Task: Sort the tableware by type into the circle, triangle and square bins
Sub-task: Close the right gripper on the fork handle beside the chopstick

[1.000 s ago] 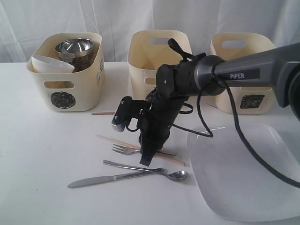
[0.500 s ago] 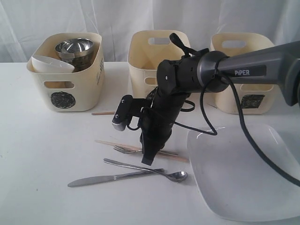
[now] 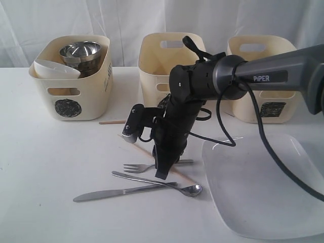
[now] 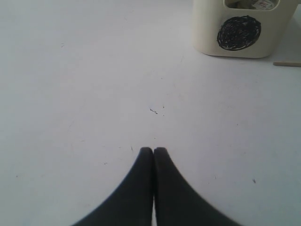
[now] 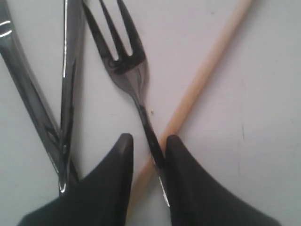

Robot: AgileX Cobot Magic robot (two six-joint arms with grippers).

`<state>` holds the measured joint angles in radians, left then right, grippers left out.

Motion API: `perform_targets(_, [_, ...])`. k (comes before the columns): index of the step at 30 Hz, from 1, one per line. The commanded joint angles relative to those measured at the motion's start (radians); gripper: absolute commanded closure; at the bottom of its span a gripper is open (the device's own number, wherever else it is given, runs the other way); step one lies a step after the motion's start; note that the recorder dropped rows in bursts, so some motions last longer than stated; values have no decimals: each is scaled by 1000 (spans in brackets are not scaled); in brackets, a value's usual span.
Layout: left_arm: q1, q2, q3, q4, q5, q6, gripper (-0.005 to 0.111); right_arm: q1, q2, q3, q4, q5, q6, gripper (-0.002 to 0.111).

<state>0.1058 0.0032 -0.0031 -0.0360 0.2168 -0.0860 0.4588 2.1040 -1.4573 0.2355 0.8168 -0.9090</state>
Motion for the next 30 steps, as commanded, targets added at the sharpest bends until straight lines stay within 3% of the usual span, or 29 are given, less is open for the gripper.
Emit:
perform_targets(1, [-3, -3, 3, -11, 0, 4, 107, 0, -6, 0, -35, 10, -5, 94])
perform_targets(5, [-3, -3, 3, -11, 0, 4, 107, 0, -10, 0, -37, 10, -5, 108])
perform_targets(25, [-3, -3, 3, -16, 0, 4, 107, 0, -54, 0, -37, 55, 30, 108])
perform_targets(27, [-3, -3, 3, -16, 0, 4, 107, 0, -54, 0, -37, 56, 50, 106])
perform_targets(30, [-3, -3, 3, -16, 0, 4, 107, 0, -54, 0, -37, 56, 51, 93])
